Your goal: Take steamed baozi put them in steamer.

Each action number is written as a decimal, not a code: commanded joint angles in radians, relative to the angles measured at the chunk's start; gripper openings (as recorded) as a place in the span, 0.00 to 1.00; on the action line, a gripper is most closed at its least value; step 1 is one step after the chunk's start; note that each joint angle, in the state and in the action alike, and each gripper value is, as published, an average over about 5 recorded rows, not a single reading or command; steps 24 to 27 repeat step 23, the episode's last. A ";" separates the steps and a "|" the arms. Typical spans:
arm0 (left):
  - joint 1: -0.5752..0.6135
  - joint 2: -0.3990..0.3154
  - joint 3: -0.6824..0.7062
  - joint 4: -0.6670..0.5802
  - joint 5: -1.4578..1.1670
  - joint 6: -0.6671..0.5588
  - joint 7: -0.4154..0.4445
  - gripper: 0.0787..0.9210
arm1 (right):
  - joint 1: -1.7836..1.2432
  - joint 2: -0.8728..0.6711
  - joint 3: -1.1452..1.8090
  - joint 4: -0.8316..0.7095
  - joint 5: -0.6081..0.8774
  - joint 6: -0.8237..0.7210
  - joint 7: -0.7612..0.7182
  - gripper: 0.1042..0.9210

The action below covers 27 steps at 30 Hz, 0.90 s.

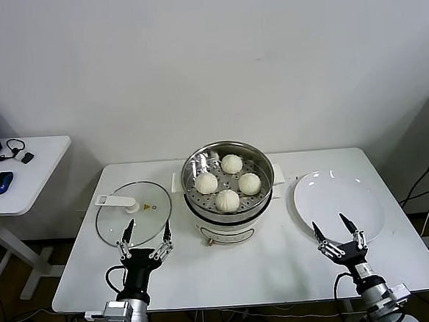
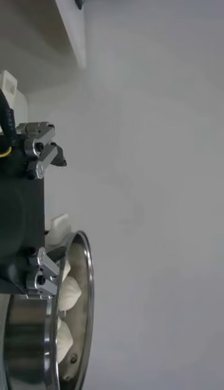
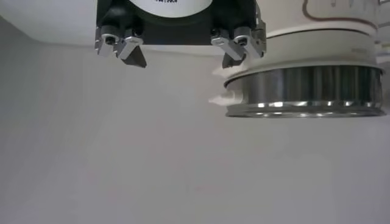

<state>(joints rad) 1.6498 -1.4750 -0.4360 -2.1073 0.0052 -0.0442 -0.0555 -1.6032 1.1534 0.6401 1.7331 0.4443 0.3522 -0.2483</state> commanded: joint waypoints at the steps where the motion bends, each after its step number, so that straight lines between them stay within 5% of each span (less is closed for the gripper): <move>1: -0.001 0.003 0.000 0.002 0.000 0.003 0.001 0.88 | -0.026 0.006 -0.002 0.019 -0.005 -0.036 0.006 0.88; 27: 0.008 0.002 0.003 -0.001 0.001 0.001 0.001 0.88 | -0.029 0.017 -0.005 0.035 -0.008 -0.046 0.002 0.88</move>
